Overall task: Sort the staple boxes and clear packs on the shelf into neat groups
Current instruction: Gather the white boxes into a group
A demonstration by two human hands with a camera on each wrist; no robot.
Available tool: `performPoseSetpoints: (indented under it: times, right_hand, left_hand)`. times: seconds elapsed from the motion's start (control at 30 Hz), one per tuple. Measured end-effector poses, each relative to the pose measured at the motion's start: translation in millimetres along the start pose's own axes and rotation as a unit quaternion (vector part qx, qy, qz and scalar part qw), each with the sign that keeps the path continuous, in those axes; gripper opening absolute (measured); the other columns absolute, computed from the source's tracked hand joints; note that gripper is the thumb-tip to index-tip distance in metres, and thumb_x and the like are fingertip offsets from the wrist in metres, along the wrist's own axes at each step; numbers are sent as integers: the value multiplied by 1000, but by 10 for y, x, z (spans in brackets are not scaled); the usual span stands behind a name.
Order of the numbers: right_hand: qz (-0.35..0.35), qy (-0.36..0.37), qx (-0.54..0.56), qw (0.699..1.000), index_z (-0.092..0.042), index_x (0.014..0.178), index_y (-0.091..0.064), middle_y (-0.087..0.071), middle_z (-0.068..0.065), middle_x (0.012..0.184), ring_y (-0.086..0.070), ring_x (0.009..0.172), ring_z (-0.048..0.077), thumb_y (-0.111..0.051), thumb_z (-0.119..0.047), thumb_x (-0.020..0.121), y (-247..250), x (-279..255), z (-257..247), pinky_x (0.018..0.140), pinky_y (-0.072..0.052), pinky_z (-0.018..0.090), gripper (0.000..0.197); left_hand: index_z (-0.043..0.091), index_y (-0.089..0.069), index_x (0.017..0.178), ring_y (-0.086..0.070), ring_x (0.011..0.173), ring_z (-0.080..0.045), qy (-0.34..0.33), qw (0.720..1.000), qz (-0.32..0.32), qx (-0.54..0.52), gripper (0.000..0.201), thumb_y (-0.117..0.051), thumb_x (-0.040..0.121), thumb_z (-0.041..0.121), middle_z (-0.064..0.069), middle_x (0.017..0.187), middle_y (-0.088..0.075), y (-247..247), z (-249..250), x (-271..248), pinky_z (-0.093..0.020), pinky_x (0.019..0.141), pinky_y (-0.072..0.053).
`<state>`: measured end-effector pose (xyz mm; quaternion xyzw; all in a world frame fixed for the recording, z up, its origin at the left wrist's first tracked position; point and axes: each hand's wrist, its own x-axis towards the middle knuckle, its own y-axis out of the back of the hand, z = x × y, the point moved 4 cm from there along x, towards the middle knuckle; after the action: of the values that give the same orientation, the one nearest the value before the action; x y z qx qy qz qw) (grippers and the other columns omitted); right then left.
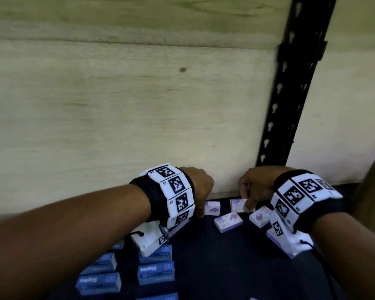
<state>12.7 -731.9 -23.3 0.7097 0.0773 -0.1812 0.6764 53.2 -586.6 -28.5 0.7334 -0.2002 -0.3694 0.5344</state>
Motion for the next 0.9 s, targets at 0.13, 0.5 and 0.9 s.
performPoseSetpoints:
  times: [0.13,0.5,0.9]
  right_hand:
    - [0,16,17,1000,-21,99,-64,-63,-7,91,-55,76,8,-82,-27,79,-13,-2,-4,77,-52,25,28]
    - [7,19,20,1000,-22,103,-64,-62,-12,86,-57,78,8,-77,-30,84,-24,-17,-8,66,-46,19,24]
    - [38,8,-1,999,-24,101,-64,-59,-15,82,-55,77,7,-75,-33,85,-37,-8,2,64,-42,20,21]
  left_hand:
    - [5,-68,110,-58,72,-12,2,999,-25,-41,41,-77,82,34,1,80,-65,4,-24,-23,-22,61,-45]
    - [3,-61,96,-42,25,0,-17,993,-10,-114,16,-67,92,17,13,27,-40,-21,-40,-70,-9,30,-29]
    - [22,-48,94,-49,81,-11,-9,994,86,-61,18,-66,91,24,5,93,-52,4,98,-73,-22,69,-39]
